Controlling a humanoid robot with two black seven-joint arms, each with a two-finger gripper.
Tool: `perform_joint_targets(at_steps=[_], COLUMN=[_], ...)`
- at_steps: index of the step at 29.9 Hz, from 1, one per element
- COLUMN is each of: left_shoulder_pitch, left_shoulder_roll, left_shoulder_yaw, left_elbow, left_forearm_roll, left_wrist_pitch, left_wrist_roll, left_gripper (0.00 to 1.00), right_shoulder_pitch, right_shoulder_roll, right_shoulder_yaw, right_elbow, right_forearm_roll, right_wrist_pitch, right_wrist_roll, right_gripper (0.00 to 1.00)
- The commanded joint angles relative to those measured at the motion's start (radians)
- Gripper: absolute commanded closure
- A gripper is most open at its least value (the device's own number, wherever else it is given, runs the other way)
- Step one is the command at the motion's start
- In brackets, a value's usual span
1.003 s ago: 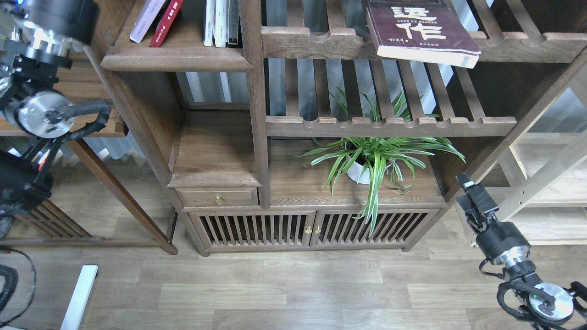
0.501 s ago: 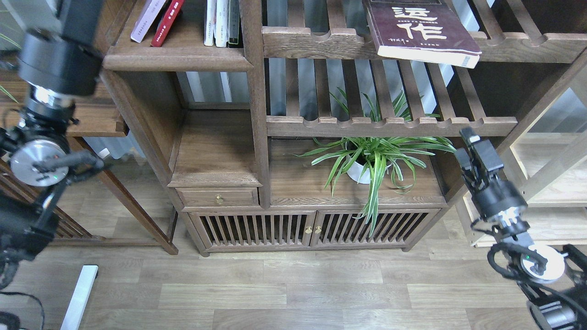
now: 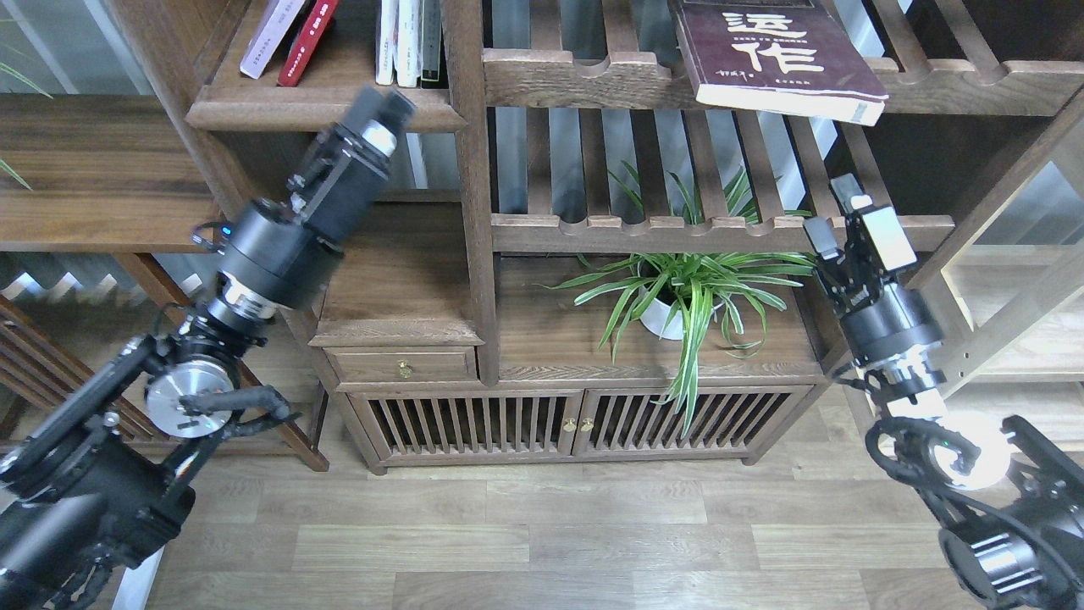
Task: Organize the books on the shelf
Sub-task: 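Withdraw the left gripper and raise the right gripper toward the maroon book, then grasp the maroon book's bottom edge with the right gripper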
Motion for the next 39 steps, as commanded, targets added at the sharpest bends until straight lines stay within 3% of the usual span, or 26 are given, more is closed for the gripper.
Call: perform_joint_targets(at_steps=[1, 6, 15, 24, 39], left_shoulder_pitch=[0.010, 0.014, 0.014, 0.019, 0.021], left_shoulder_roll=[0.006, -0.003, -0.011, 0.000, 0.003], left_shoulder_yaw=[0.057, 0.080, 0.084, 0.084, 0.093], left_elbow=[0.024, 0.080, 0.089, 0.089, 0.120], left_forearm_roll=[0.002, 0.002, 0.002, 0.002, 0.002], left_wrist_pitch=[0.000, 0.000, 0.000, 0.000, 0.000], left_wrist_roll=[0.011, 0.011, 0.011, 0.011, 0.010], left_gripper=[0.02, 0.02, 0.01, 0.01, 0.01], right_shoulder_pitch=[0.029, 0.119, 0.194, 0.201, 0.320], right_shoulder_roll=[0.042, 0.103, 0.146, 0.156, 0.162], right_shoulder_yaw=[0.000, 0.000, 0.023, 0.058, 0.078], right_elbow=[0.018, 0.026, 0.025, 0.025, 0.025], right_forearm_roll=[0.000, 0.000, 0.000, 0.000, 0.002], right_wrist_pitch=[0.000, -0.002, -0.229, -0.277, -0.513], right_wrist_roll=[0.002, 0.002, 0.019, 0.031, 0.041], right_gripper=[0.03, 0.03, 0.02, 0.03, 0.06])
